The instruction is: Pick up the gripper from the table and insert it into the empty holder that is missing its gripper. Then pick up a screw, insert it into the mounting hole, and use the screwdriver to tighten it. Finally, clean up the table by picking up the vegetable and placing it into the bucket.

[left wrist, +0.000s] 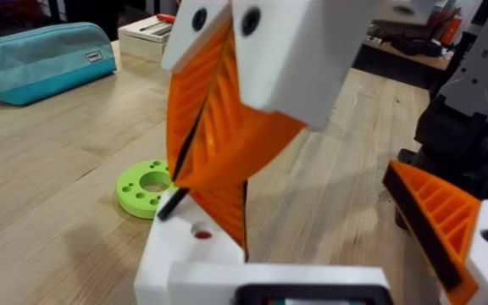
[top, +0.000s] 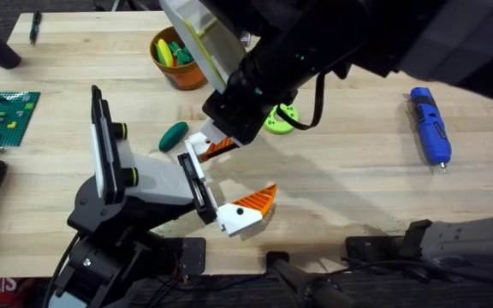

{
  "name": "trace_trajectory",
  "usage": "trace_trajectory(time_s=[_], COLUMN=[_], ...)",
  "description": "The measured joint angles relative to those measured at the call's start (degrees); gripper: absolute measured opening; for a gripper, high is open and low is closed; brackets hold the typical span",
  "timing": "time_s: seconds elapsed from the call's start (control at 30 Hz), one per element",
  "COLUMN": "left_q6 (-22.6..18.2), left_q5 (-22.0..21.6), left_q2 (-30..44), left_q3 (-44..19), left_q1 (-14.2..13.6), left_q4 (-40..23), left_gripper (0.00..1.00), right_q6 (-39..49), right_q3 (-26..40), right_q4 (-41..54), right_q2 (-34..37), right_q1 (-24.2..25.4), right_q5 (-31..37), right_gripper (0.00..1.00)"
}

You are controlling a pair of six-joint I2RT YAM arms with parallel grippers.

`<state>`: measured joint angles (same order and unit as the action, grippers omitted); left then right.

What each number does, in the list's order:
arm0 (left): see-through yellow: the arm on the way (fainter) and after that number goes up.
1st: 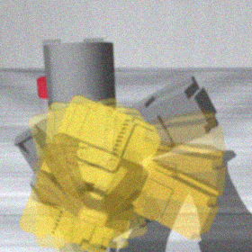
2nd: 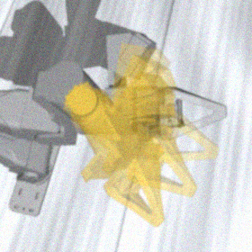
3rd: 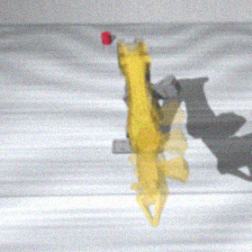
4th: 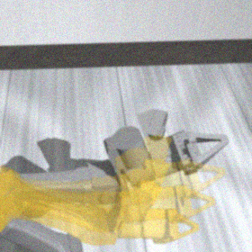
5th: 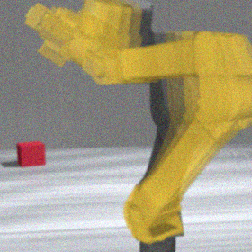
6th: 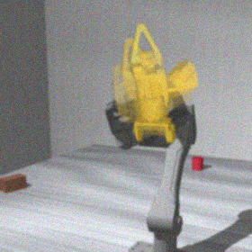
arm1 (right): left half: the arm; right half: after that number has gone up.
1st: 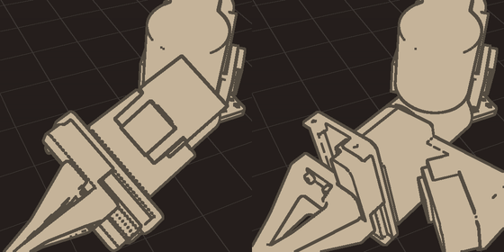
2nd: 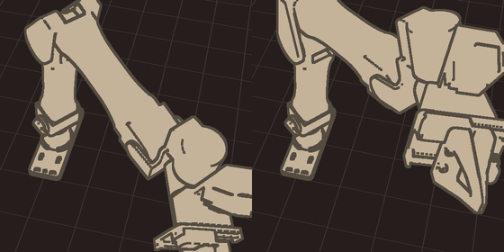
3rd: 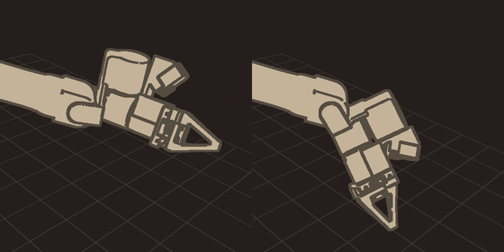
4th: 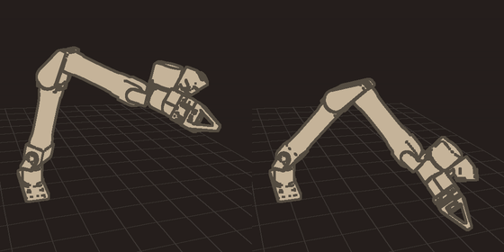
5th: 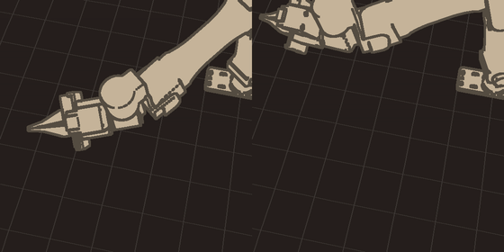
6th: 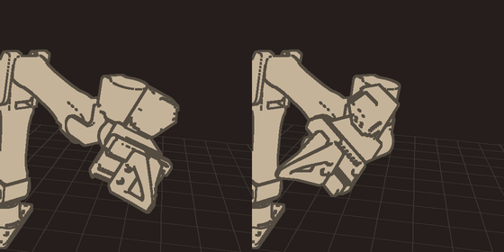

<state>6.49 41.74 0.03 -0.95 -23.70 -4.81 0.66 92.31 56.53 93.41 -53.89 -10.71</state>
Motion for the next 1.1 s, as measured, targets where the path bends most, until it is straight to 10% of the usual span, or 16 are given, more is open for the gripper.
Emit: trace_trajectory(time_s=[1.1], left_q6=[0.01], left_q5=[0.04], left_q2=[0.0], left_q3=[0.0], left_q1=[0.0], left_q4=[0.11], left_gripper=[0.983], right_q6=[-1.96], right_q3=[2.29], right_q4=[4.84], right_q2=[0.19], right_q1=[0.33], right_q5=[-4.9], right_gripper=[0.009])
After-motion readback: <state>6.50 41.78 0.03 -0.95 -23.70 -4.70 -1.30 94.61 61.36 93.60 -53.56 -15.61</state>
